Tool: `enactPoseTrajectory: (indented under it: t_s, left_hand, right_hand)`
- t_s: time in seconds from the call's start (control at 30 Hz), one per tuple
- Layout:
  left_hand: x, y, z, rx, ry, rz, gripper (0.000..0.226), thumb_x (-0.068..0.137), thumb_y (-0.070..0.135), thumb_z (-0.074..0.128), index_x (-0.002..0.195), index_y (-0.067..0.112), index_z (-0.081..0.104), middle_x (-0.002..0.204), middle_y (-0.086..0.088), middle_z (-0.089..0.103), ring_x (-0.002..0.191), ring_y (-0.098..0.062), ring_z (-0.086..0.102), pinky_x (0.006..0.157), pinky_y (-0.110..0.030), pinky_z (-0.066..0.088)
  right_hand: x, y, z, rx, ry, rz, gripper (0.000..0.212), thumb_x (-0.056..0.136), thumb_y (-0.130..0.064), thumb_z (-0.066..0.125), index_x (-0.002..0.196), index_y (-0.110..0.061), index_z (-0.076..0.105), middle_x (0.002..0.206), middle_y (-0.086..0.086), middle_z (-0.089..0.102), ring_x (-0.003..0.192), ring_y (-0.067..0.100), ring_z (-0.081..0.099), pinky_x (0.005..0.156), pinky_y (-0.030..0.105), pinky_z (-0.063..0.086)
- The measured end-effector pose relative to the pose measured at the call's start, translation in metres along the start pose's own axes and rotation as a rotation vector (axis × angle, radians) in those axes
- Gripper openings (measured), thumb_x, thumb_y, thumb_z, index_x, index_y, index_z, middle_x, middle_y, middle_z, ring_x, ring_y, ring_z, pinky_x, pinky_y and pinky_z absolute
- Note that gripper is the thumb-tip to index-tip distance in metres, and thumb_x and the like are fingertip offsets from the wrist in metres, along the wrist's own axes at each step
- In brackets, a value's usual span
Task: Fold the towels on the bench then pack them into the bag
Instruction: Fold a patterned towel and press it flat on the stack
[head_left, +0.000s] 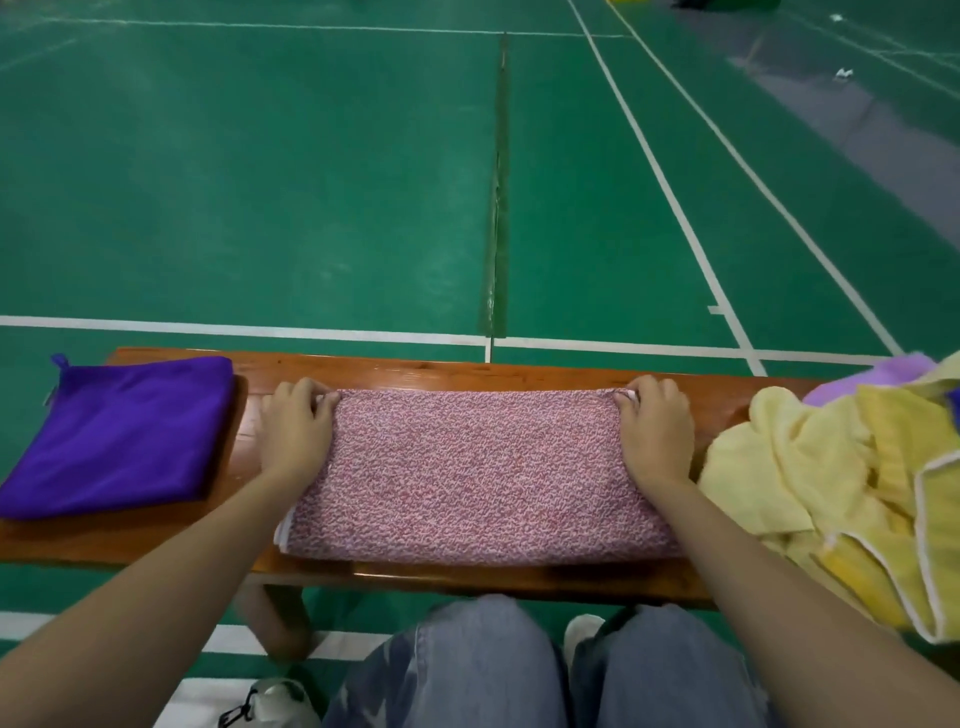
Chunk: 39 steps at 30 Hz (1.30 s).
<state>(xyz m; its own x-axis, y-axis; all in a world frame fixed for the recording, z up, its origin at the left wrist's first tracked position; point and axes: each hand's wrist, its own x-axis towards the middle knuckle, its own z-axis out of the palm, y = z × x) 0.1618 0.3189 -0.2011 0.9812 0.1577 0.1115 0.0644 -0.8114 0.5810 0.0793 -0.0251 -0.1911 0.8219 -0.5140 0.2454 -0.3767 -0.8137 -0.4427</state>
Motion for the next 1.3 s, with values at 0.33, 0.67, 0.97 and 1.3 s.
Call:
enactPoseTrajectory:
  t_s: [0.33, 0.67, 0.97, 1.3]
  left_hand:
    - [-0.027, 0.002, -0.031, -0.082, -0.109, -0.011, 0.046, 0.089, 0.044, 0.056, 0.131, 0.027, 0.047, 0.135, -0.006, 0.042, 0.124, -0.026, 0.042, 0.103, -0.051, 0.039]
    - [-0.079, -0.001, -0.048, 0.111, -0.336, 0.26, 0.062, 0.074, 0.052, 0.07, 0.129, 0.031, 0.052, 0.14, 0.003, 0.039, 0.131, -0.019, 0.033, 0.111, -0.047, 0.028]
    - [-0.083, -0.004, -0.045, 0.083, -0.398, 0.24, 0.066, 0.078, 0.045, 0.068, 0.137, 0.027, 0.044, 0.142, 0.003, 0.036, 0.132, -0.019, 0.031, 0.111, -0.046, 0.028]
    - [-0.082, -0.001, -0.056, 0.011, -0.461, 0.159, 0.068, 0.075, 0.039, 0.074, 0.136, 0.027, 0.046, 0.142, 0.002, 0.036, 0.132, -0.02, 0.032, 0.11, -0.046, 0.03]
  right_hand:
    - [-0.02, -0.001, -0.036, 0.089, -0.166, 0.155, 0.048, 0.092, -0.035, 0.055, 0.132, -0.011, 0.04, 0.129, 0.013, 0.048, 0.118, 0.028, 0.045, 0.095, 0.037, 0.041]
    - [-0.044, 0.0, -0.069, 0.282, -0.488, 0.245, 0.074, 0.08, -0.016, 0.072, 0.138, -0.024, 0.026, 0.132, 0.018, 0.041, 0.114, 0.032, 0.049, 0.092, 0.037, 0.045]
    - [-0.047, -0.001, -0.077, 0.57, -0.616, 0.27, 0.061, 0.08, 0.004, 0.064, 0.126, -0.025, 0.037, 0.119, 0.012, 0.045, 0.083, 0.022, 0.056, 0.064, 0.033, 0.049]
    - [-0.049, -0.006, -0.094, 0.679, -0.606, 0.212, 0.055, 0.08, 0.002, 0.064, 0.129, -0.023, 0.056, 0.146, 0.007, 0.033, 0.128, 0.027, 0.037, 0.097, 0.033, 0.041]
